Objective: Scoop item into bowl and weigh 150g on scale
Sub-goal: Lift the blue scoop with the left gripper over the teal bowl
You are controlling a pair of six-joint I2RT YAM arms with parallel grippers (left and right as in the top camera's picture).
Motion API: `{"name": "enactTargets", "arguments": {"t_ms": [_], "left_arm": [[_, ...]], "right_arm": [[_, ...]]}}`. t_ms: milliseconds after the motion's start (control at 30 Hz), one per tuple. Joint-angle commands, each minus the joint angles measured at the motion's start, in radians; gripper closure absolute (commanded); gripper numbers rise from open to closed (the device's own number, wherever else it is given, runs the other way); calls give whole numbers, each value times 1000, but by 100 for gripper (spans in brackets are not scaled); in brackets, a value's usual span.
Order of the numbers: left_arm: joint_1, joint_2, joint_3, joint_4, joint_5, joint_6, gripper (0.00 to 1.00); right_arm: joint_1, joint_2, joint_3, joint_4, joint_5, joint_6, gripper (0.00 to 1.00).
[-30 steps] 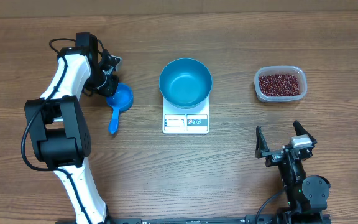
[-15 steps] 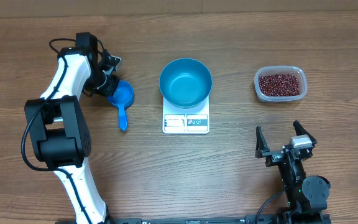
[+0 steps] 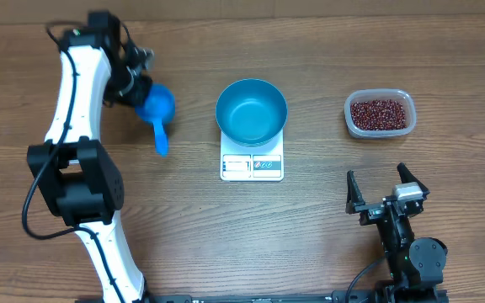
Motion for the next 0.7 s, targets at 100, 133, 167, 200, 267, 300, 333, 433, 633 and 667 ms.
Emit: {"name": "enactTargets", "arguments": {"t_ms": [100, 133, 167, 200, 267, 300, 333, 433, 633, 667], "left_arm": [[3, -8, 369, -259, 18, -460, 96], [3, -8, 414, -318, 20, -549, 96], [3, -8, 460, -366, 37, -647, 96], [3, -11, 473, -367, 68, -676, 96], [2, -25, 476, -367, 174, -678, 96], [-2, -30, 476, -367, 226, -687, 96], [-5, -32, 475, -367, 230, -705, 96], [-34, -35, 475, -367, 185, -760, 96], [-162, -36, 476, -367, 3, -834, 96], [-191, -36, 475, -367, -20, -851, 96]], "right_arm": [[-3, -7, -11, 4, 2, -4, 0], [-3, -7, -11, 4, 2, -4, 0], [-3, -7, -11, 4, 2, -4, 0], [-3, -7, -11, 4, 2, -4, 0], [-3, -7, -11, 4, 2, -4, 0], [-3, -7, -11, 4, 2, -4, 0], [-3, -7, -11, 4, 2, -4, 0], [-3, -7, -11, 4, 2, -4, 0], [-3, -7, -11, 4, 2, -4, 0], [-3, -7, -11, 4, 2, -4, 0]]}}
